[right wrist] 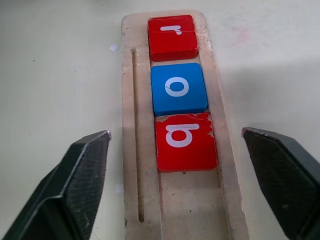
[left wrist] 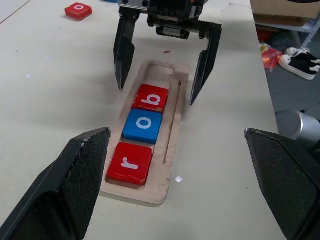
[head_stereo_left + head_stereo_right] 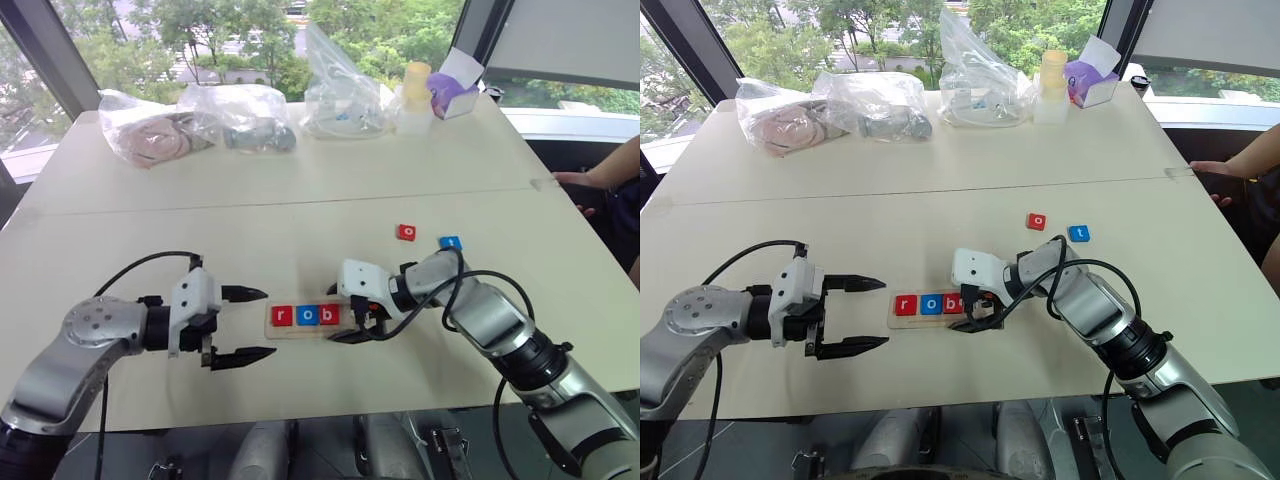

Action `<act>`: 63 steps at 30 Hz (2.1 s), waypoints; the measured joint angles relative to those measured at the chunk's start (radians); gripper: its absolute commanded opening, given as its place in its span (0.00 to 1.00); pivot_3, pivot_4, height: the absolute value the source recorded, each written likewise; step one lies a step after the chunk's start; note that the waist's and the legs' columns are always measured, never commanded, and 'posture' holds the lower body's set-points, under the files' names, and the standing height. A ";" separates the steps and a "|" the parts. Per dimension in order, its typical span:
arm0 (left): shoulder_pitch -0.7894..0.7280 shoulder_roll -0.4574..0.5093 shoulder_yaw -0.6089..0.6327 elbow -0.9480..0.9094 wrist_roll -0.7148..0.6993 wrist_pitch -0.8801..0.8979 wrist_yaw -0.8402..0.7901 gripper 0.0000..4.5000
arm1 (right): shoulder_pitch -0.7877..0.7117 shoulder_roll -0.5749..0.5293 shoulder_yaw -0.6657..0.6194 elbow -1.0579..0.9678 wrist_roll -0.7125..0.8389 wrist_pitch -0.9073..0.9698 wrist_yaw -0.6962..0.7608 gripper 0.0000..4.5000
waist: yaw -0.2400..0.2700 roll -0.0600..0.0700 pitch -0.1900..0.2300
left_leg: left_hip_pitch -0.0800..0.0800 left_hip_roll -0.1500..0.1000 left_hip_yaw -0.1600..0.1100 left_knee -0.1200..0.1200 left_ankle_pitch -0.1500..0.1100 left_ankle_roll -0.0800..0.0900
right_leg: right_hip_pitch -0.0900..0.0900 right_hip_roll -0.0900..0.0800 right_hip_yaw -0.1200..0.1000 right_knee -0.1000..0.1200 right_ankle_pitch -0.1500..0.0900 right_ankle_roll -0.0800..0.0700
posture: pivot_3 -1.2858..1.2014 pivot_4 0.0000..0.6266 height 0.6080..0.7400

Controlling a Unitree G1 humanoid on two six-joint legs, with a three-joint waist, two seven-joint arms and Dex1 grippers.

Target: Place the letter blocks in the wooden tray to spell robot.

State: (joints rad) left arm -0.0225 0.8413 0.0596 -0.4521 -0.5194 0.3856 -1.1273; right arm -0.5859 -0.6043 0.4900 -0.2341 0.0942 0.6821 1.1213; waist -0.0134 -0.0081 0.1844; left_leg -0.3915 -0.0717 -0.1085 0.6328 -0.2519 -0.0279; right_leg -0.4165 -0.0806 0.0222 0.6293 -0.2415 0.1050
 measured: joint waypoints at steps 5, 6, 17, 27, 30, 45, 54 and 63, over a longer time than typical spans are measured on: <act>0.001 -0.001 -0.001 0.000 0.000 0.000 0.001 1.00 | -0.088 0.065 -0.187 0.059 0.038 0.094 -0.158 0.99 | -0.002 0.000 0.000 | 0.000 0.000 0.000 0.000 0.000 -0.001 | -0.001 0.000 0.000 0.001 0.000 -0.001 | 0.52 0.24 1.00; 0.002 -0.001 -0.002 0.000 0.000 0.000 0.001 1.00 | -0.121 0.082 -0.239 0.088 0.035 0.119 -0.220 0.99 | -0.001 0.000 0.000 | 0.000 0.000 0.000 0.000 0.000 -0.001 | -0.001 0.000 0.000 0.001 0.001 -0.001 | 0.52 0.24 1.00; -0.022 -0.020 -0.032 0.012 0.010 -0.004 0.011 1.00 | -0.083 0.246 -0.427 0.223 -0.092 0.258 -0.743 0.99 | -0.006 0.000 -0.001 | -0.006 0.000 0.001 -0.002 0.001 -0.002 | -0.009 0.001 0.002 0.002 0.001 -0.001 | 0.52 0.24 1.00; -0.030 -0.020 -0.034 0.012 0.010 0.006 0.022 1.00 | -0.020 0.341 -0.441 0.225 -0.130 0.271 -0.936 0.99 | -0.005 0.000 0.000 | -0.005 0.000 0.001 -0.002 0.001 -0.002 | -0.009 0.003 0.002 0.003 0.002 -0.001 | 0.52 0.24 1.00; -0.030 -0.020 -0.035 0.008 0.009 0.015 0.028 1.00 | -0.021 0.351 -0.455 0.246 -0.129 0.261 -0.960 0.99 | -0.006 0.000 0.000 | -0.005 0.000 0.001 -0.002 0.001 -0.002 | -0.008 0.003 0.002 0.003 0.002 -0.001 | 0.52 0.24 1.00; -0.018 -0.020 -0.035 -0.005 0.009 0.020 0.054 1.00 | -0.129 0.467 -0.674 0.379 -0.034 0.360 -1.078 0.71 | -0.007 0.001 -0.001 | -0.003 0.000 0.002 -0.002 0.002 -0.002 | -0.007 0.004 0.002 0.004 0.002 -0.002 | 0.52 0.24 1.00; -0.020 -0.020 -0.038 -0.005 0.009 0.019 0.058 1.00 | -0.097 0.467 -0.649 0.277 -0.024 0.469 -1.083 0.26 | -0.014 0.001 -0.001 | -0.002 0.001 0.001 -0.002 0.001 -0.002 | -0.007 0.004 0.002 0.004 0.002 -0.002 | 0.52 0.24 1.00; -0.021 -0.022 -0.045 -0.003 0.009 0.018 0.047 1.00 | 0.171 0.341 -0.641 -0.294 0.126 0.914 -0.961 0.26 | -0.004 0.001 -0.001 | -0.003 0.001 0.001 -0.002 0.001 -0.001 | -0.006 0.003 0.002 0.003 0.001 -0.002 | 0.52 0.24 1.00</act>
State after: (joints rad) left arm -0.0430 0.8190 0.0148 -0.4548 -0.5104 0.4039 -1.0801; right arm -0.4153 -0.2629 -0.1506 -0.5281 0.2204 1.5966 0.1602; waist -0.0179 -0.0075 0.1834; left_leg -0.3943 -0.0711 -0.1074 0.6311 -0.2508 -0.0292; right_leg -0.4223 -0.0774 0.0241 0.6321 -0.2402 0.1034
